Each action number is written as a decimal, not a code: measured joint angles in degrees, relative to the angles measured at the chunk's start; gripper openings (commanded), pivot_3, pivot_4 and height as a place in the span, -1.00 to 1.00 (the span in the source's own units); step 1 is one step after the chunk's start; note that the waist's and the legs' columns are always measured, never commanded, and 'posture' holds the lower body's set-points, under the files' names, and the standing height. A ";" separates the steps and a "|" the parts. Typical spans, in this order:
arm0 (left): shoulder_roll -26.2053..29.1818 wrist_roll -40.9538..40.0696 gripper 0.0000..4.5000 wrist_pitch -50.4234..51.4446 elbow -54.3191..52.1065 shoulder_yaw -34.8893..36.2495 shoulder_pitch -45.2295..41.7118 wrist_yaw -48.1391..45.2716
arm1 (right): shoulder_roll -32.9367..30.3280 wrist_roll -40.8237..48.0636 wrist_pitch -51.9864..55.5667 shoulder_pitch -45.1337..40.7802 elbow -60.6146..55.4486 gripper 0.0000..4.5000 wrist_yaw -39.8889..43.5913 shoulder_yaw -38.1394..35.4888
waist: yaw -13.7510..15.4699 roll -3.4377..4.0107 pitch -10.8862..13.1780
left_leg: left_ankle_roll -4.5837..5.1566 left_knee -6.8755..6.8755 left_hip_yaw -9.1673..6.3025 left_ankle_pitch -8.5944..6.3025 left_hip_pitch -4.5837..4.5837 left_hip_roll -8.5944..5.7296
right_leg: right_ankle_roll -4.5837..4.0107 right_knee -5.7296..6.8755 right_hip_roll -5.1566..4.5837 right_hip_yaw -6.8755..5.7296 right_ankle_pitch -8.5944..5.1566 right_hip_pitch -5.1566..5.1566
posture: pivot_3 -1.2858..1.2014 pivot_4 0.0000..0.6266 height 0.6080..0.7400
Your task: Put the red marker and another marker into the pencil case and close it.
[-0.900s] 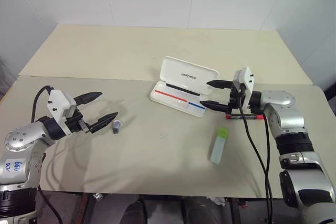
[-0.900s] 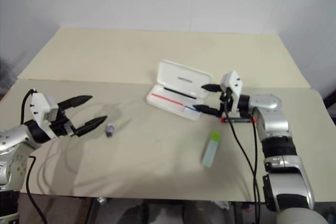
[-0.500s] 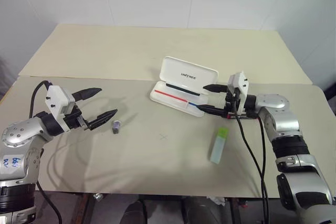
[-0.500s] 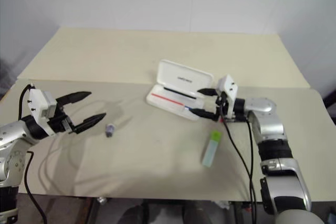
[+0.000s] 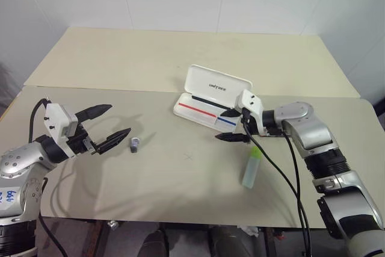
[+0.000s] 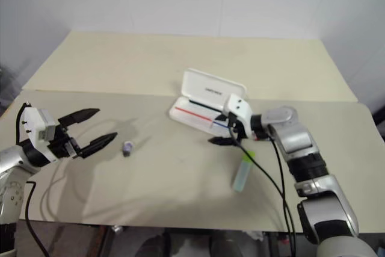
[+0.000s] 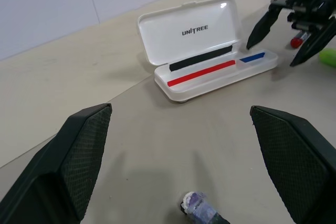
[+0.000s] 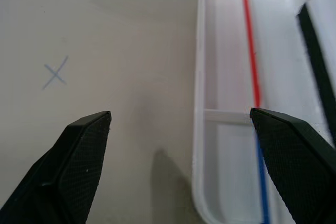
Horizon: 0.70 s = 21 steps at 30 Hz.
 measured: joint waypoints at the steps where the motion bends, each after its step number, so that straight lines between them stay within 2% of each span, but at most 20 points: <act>1: 0.00 -0.02 1.00 0.05 -0.12 0.06 0.12 0.00 | -0.04 -0.06 0.52 0.00 -0.17 1.00 -0.09 0.04 | 0.01 0.00 0.00 | 0.00 0.00 0.00 0.00 0.00 0.00 | 0.00 0.00 -0.01 0.00 0.00 0.00 | 0.03 -0.52 1.00; 15: 0.01 -0.03 1.00 0.47 -1.77 0.98 1.88 1.02 | 2.27 -4.34 -0.96 -2.68 7.52 1.00 -0.89 3.69 | -0.28 0.00 0.00 | -0.01 0.01 0.03 0.00 -0.01 -0.04 | -0.01 0.03 0.11 0.01 0.00 -0.04 | 0.03 -0.52 1.00; 19: 0.01 -0.03 1.00 0.48 -2.17 1.12 2.51 1.27 | 3.08 -5.84 -1.05 -4.26 8.94 0.58 -1.36 4.43 | -0.29 -0.01 -0.01 | -0.01 0.02 0.01 0.00 -0.02 -0.03 | -0.01 0.03 0.10 0.01 0.00 -0.05 | 0.03 -0.52 1.00; 21: 0.01 -0.03 1.00 0.48 -2.38 1.23 2.91 1.36 | 3.11 -6.32 -1.10 -4.53 9.24 0.23 -1.37 4.46 | -0.22 -0.01 -0.01 | -0.01 0.00 0.01 0.00 -0.02 -0.03 | -0.01 0.00 0.11 0.00 0.00 -0.05 | 0.03 -0.52 1.00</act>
